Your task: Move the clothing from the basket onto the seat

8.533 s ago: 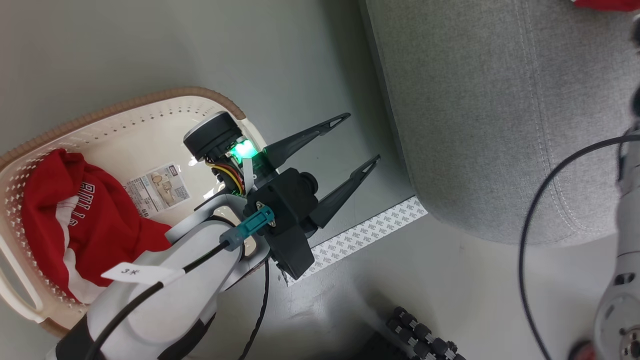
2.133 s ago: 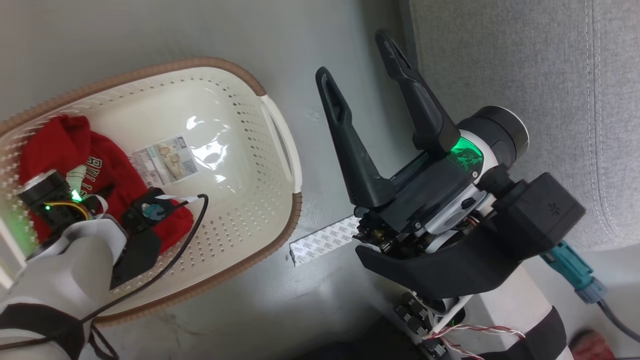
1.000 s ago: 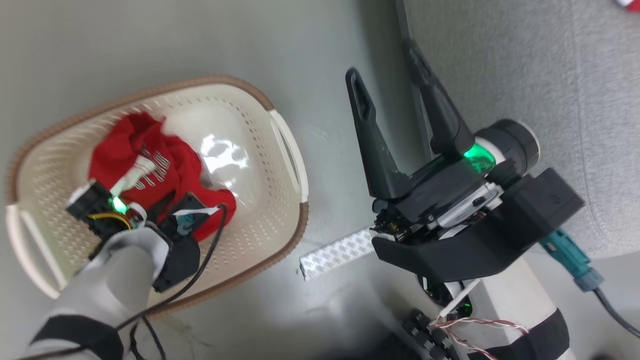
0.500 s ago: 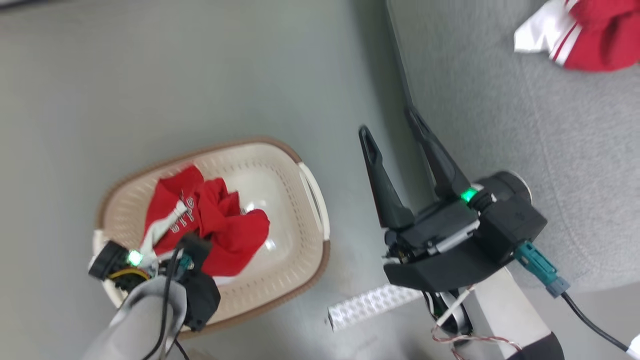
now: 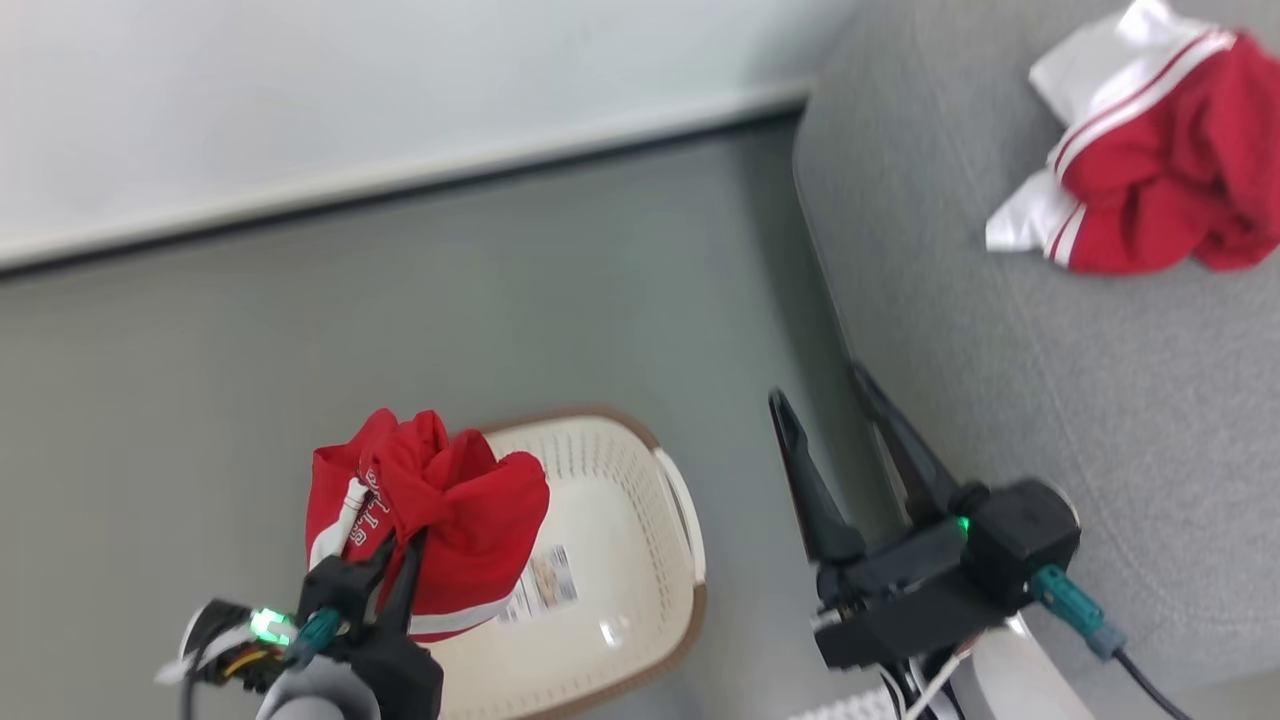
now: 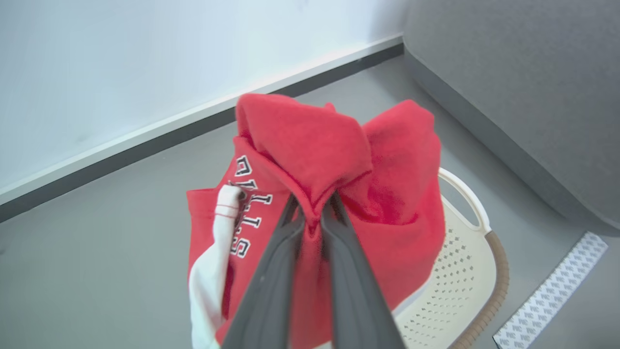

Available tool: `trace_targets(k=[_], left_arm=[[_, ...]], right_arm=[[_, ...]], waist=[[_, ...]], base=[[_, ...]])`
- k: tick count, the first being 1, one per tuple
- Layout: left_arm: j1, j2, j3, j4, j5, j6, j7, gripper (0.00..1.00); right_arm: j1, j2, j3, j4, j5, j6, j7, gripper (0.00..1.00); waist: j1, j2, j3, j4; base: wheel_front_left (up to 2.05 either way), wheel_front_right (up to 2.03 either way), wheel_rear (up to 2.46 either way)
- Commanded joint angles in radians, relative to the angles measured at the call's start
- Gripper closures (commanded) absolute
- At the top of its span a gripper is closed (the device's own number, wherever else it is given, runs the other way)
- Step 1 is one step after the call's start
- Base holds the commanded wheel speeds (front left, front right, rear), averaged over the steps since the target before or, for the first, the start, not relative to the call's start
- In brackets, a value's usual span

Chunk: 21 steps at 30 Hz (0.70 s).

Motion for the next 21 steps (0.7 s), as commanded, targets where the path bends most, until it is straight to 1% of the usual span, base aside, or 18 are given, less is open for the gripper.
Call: trace_targets(k=[1,5,10,16,21], left_arm=[[0.045,-0.001,0.020,-0.030,-0.017,0.005,-0.005,1.00],[0.123,0.008,0.072,-0.137,-0.015,0.021,-0.006,1.00],[0.225,0.005,0.136,-0.266,-0.012,0.036,-0.006,1.00],[0.322,-0.007,0.197,-0.421,0.005,0.046,-0.006,1.00],[0.393,-0.010,0.232,-0.517,0.024,0.048,-0.006,1.00]], right_arm=[[0.029,-0.010,-0.002,0.010,0.007,0.000,-0.001,0.00],[0.066,-0.024,0.002,0.034,0.014,0.000,-0.001,0.00],[0.118,-0.032,-0.007,0.043,0.024,0.000,-0.001,0.00],[0.168,-0.037,-0.015,0.039,0.020,0.000,-0.001,0.00],[0.203,-0.037,-0.033,0.034,0.017,0.000,-0.001,0.00]], waist=[[0.0003,0.0002,-0.143,0.058],[0.0003,0.0002,-0.216,0.068],[0.0003,0.0002,-0.297,0.081],[0.0003,0.0002,-0.338,0.095],[0.0003,0.0002,-0.361,0.099]], base=[[0.00,0.00,0.00],[0.00,0.00,0.00],[0.00,0.00,0.00],[0.00,0.00,0.00],[0.00,0.00,0.00]])
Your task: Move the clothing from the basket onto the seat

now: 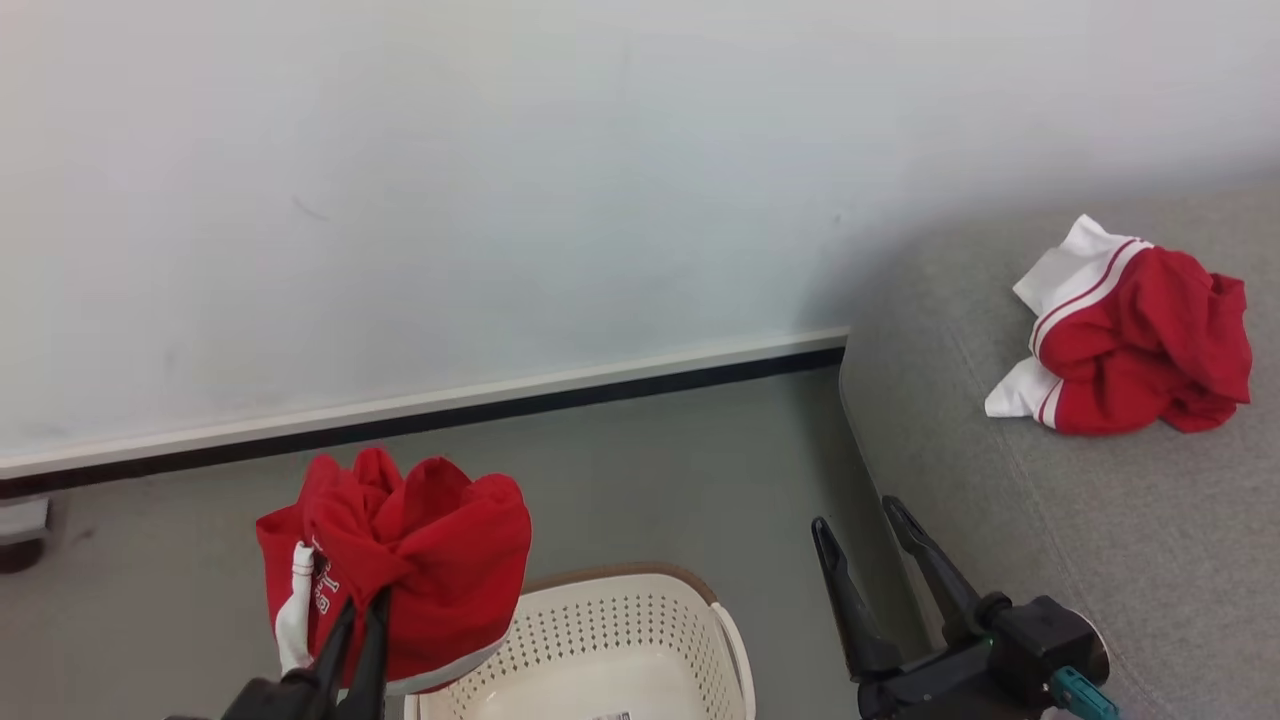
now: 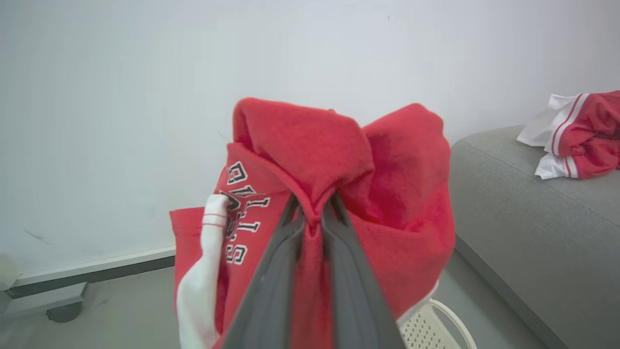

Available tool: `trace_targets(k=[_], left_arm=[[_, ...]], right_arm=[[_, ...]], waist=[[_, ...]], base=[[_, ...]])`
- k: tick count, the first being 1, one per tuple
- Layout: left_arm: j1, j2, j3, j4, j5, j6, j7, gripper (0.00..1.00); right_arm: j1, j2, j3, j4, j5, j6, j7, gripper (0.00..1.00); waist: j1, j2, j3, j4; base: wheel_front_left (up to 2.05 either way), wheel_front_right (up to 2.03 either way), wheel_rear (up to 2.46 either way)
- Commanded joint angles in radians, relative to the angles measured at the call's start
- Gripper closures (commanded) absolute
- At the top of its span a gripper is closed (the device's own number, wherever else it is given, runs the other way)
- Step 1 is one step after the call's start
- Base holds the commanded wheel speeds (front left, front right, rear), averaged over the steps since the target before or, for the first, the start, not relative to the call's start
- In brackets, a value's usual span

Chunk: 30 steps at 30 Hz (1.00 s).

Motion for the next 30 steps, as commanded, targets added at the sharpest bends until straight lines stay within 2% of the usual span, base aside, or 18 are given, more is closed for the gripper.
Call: trace_targets(k=[1,6,14,19,20,24,30], left_arm=[[0.032,0.003,0.014,-0.029,0.013,0.004,-0.006,1.00],[0.090,-0.005,0.039,-0.096,0.029,0.014,-0.006,1.00],[0.113,-0.010,0.053,-0.123,0.046,-0.004,-0.006,1.00],[0.087,-0.019,0.044,-0.136,0.058,-0.024,-0.006,1.00],[0.078,-0.024,0.037,-0.138,0.063,-0.036,-0.006,1.00],[0.056,-0.031,0.018,-0.140,0.072,-0.060,-0.006,1.00],[-0.016,-0.039,-0.045,-0.121,0.105,-0.126,-0.006,1.00]], right_arm=[[0.018,-0.002,-0.004,-0.004,-0.002,0.000,-0.001,0.00],[0.042,0.002,-0.012,-0.010,-0.004,0.000,-0.001,0.00],[0.054,0.006,-0.004,-0.012,0.002,0.000,-0.001,0.00],[0.034,-0.004,0.046,-0.028,0.033,0.000,-0.001,0.00],[0.019,-0.021,0.090,-0.041,0.059,0.000,-0.001,0.00],[0.000,-0.048,0.158,-0.055,0.091,0.000,-0.001,0.00],[-0.038,-0.076,0.235,-0.074,0.141,0.000,-0.001,0.00]], waist=[[0.0002,0.0001,-0.027,0.015],[0.0002,0.0001,-0.042,0.013],[0.0002,0.0001,-0.049,0.016],[0.0002,0.0001,-0.047,0.014],[0.0002,0.0001,-0.045,0.011],[0.0002,0.0001,-0.040,0.005],[0.0002,0.0001,-0.028,-0.003]], base=[[0.00,0.00,0.00],[0.00,0.00,0.00],[0.00,0.00,0.00],[0.00,0.00,0.00],[0.00,0.00,0.00],[0.00,0.00,0.00],[0.00,0.00,0.00]])
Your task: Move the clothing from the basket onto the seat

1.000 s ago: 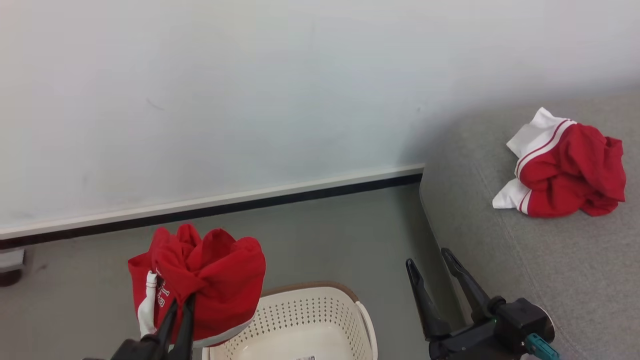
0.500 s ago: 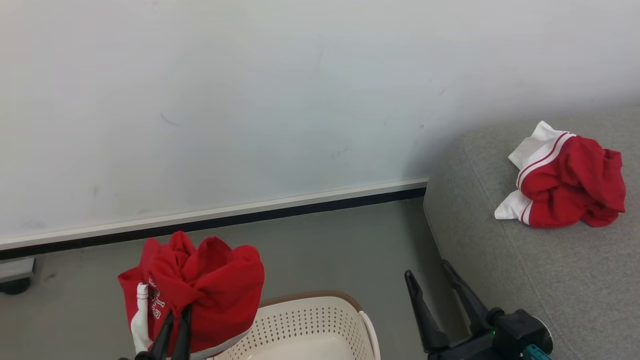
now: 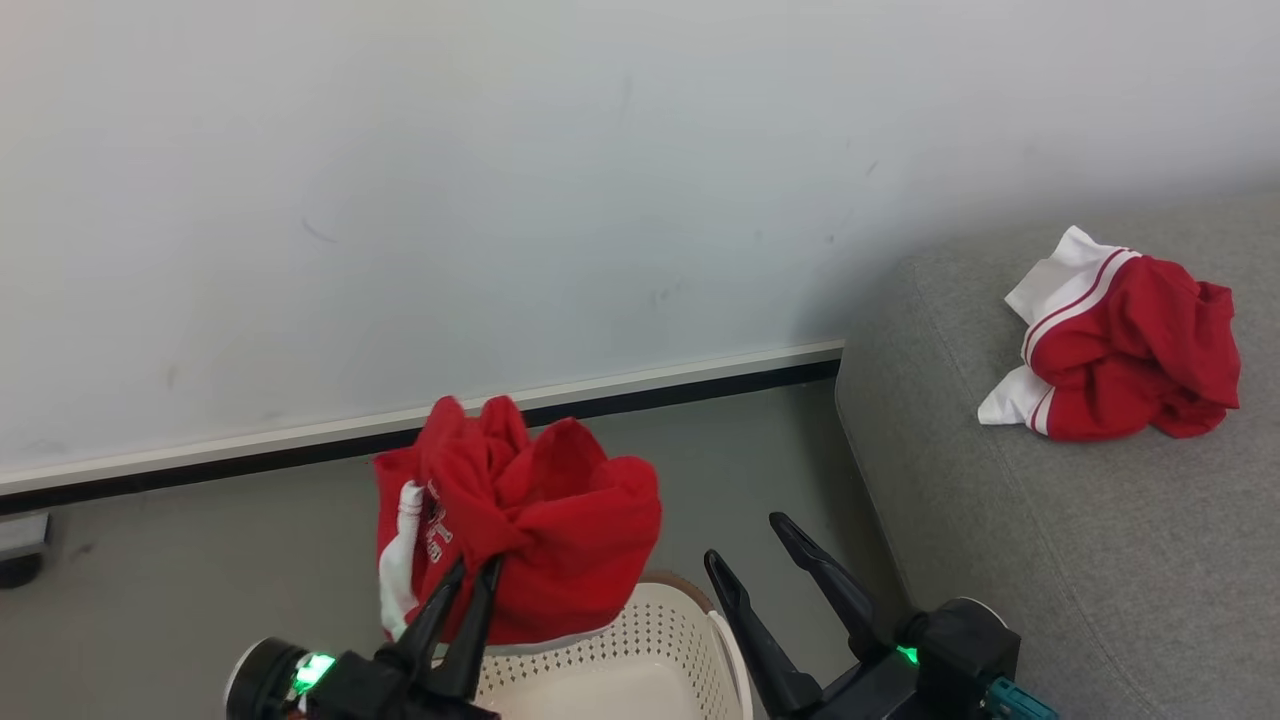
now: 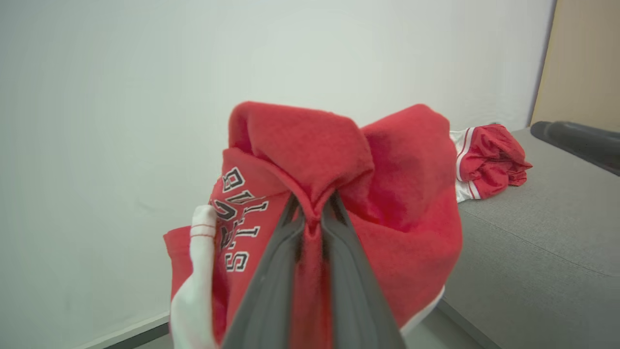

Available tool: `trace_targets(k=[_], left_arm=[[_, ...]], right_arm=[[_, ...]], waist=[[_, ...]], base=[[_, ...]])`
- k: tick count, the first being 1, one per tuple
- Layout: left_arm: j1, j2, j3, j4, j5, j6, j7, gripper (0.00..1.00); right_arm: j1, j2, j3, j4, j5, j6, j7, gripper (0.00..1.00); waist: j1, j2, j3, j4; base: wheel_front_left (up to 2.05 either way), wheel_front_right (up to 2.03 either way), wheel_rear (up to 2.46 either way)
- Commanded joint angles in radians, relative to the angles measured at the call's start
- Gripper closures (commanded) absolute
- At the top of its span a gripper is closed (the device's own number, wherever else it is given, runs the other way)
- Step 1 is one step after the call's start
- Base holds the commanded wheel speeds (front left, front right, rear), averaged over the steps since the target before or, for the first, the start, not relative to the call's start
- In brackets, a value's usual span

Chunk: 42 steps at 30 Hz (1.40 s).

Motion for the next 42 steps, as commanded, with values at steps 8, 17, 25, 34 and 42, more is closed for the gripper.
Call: trace_targets(k=[8,17,25,34,42], left_arm=[[-0.113,-0.030,-0.075,0.010,0.040,-0.062,-0.006,1.00],[-0.190,-0.058,-0.179,0.008,0.067,-0.114,-0.006,1.00],[-0.221,-0.049,-0.255,0.004,0.057,-0.145,-0.006,1.00],[-0.230,-0.037,-0.265,0.027,0.047,-0.143,-0.006,1.00],[-0.232,-0.026,-0.261,0.054,0.042,-0.133,-0.003,0.83]], right_arm=[[-0.047,-0.025,0.041,0.000,0.034,0.000,-0.001,0.00],[-0.066,-0.029,0.057,0.026,0.053,0.000,-0.001,0.00],[-0.074,-0.026,0.067,0.049,0.038,0.000,-0.001,0.23],[-0.082,-0.030,0.060,0.042,0.025,0.000,-0.001,1.00],[-0.055,-0.023,0.027,0.033,0.007,0.000,-0.001,1.00]], waist=[[0.0000,0.0000,0.022,-0.012],[0.0000,0.0000,0.030,-0.017],[0.0000,0.0000,0.034,-0.015],[0.0000,0.0000,0.041,-0.015],[0.0000,0.0000,0.039,-0.022]], base=[[0.00,0.00,0.00],[0.00,0.00,0.00],[0.00,0.00,0.00],[0.00,0.00,0.00],[0.00,0.00,0.00]])
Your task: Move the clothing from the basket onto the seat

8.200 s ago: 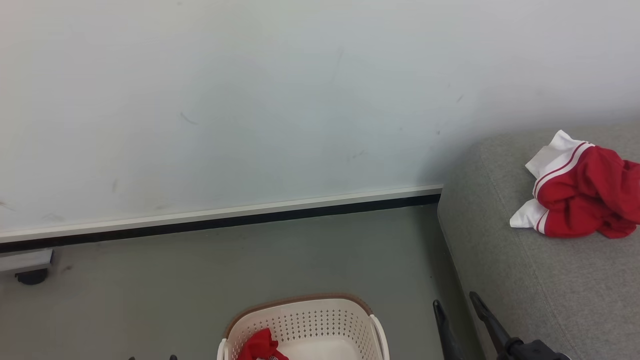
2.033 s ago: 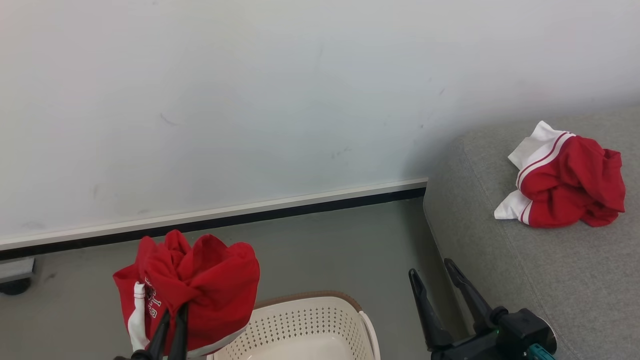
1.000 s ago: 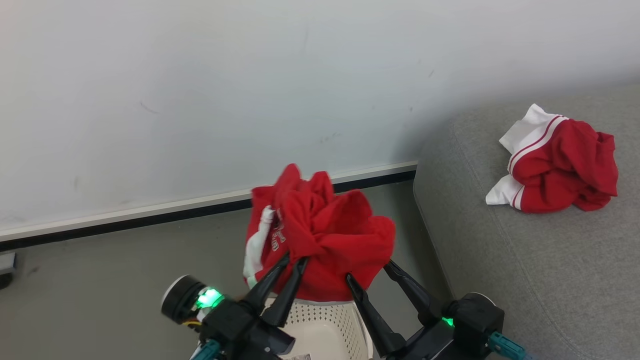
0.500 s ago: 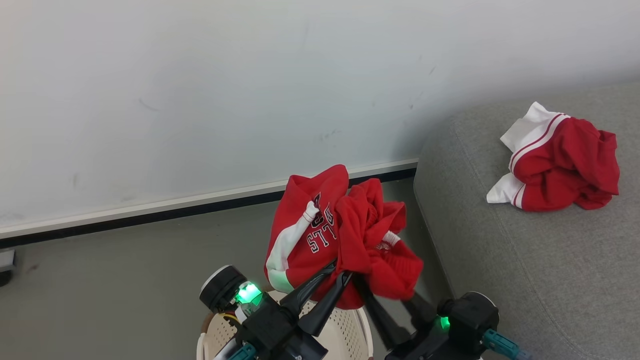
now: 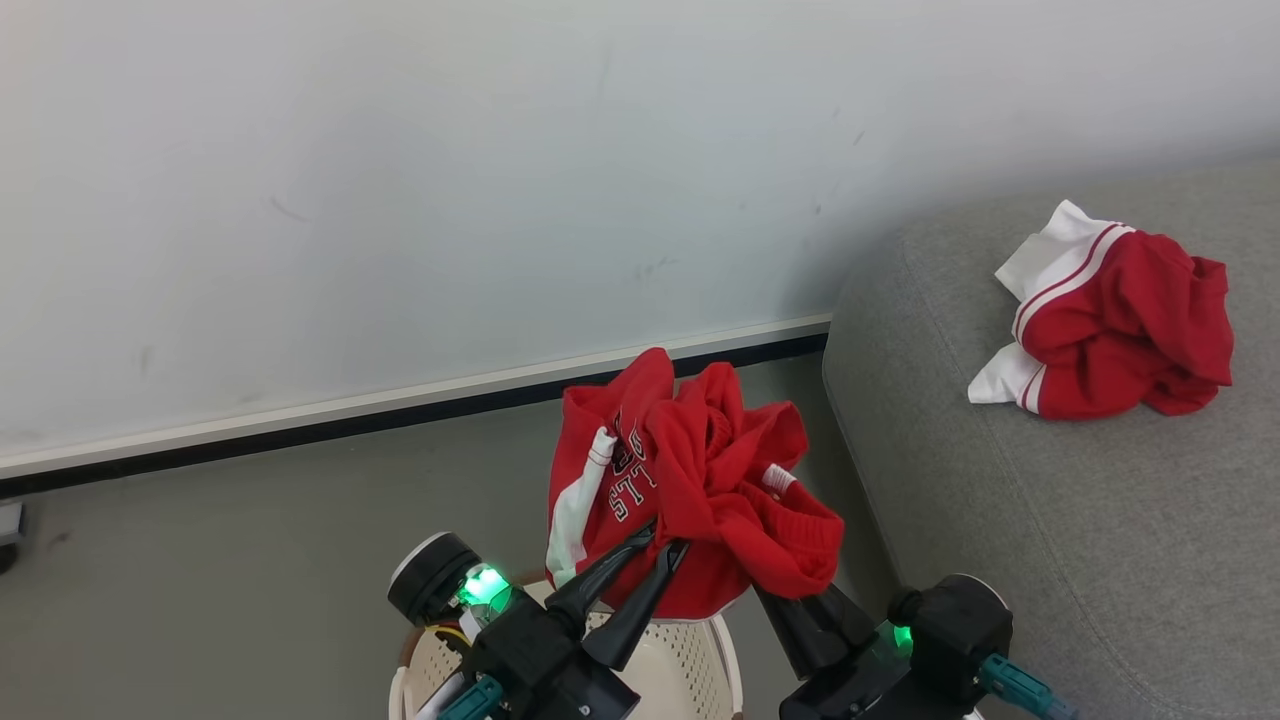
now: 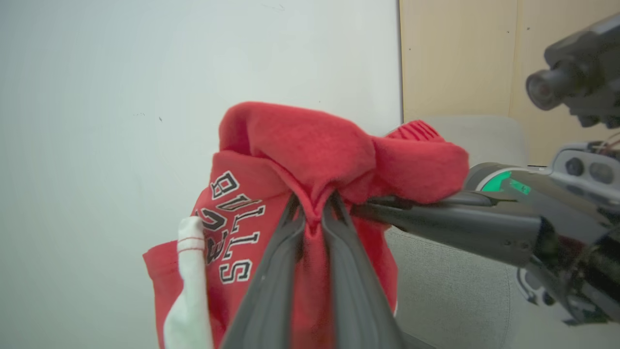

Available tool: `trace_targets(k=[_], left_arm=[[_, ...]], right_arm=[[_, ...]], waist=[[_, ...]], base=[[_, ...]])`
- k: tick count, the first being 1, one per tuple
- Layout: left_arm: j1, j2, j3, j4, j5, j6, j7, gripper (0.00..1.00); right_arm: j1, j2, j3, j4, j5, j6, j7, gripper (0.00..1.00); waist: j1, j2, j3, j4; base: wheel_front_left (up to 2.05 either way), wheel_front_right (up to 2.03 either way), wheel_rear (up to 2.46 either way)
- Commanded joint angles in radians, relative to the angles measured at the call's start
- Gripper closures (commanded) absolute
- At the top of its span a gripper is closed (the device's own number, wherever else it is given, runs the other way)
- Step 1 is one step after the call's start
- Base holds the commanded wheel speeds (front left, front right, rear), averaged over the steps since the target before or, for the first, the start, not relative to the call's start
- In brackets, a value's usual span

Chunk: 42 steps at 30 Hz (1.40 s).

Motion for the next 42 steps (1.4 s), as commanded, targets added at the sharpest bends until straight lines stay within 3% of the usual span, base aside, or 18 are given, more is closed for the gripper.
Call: trace_targets(k=[1,2,23,42], left_arm=[[-0.004,0.008,0.002,0.005,-0.001,0.008,-0.002,0.52],[-0.006,0.007,0.002,0.006,-0.001,0.009,-0.002,0.00],[-0.016,0.016,-0.012,0.004,-0.008,0.036,0.007,0.00],[-0.070,0.047,-0.023,-0.020,0.003,0.037,0.032,0.00]], right_arm=[[0.011,0.004,-0.008,-0.004,-0.011,0.000,-0.001,1.00],[0.013,0.005,-0.011,-0.004,-0.013,0.000,-0.001,1.00],[0.038,0.036,-0.081,0.014,-0.050,0.000,-0.001,1.00],[0.017,0.065,-0.154,-0.021,-0.079,0.000,-0.001,1.00]], waist=[[-0.0001,-0.0001,-0.002,-0.003],[-0.0001,-0.0001,-0.002,-0.005],[-0.0001,-0.0001,0.012,-0.072],[-0.0001,-0.0001,0.092,-0.251]], base=[[0.00,0.00,0.00],[0.00,0.00,0.00],[0.00,0.00,0.00],[0.00,0.00,0.00]])
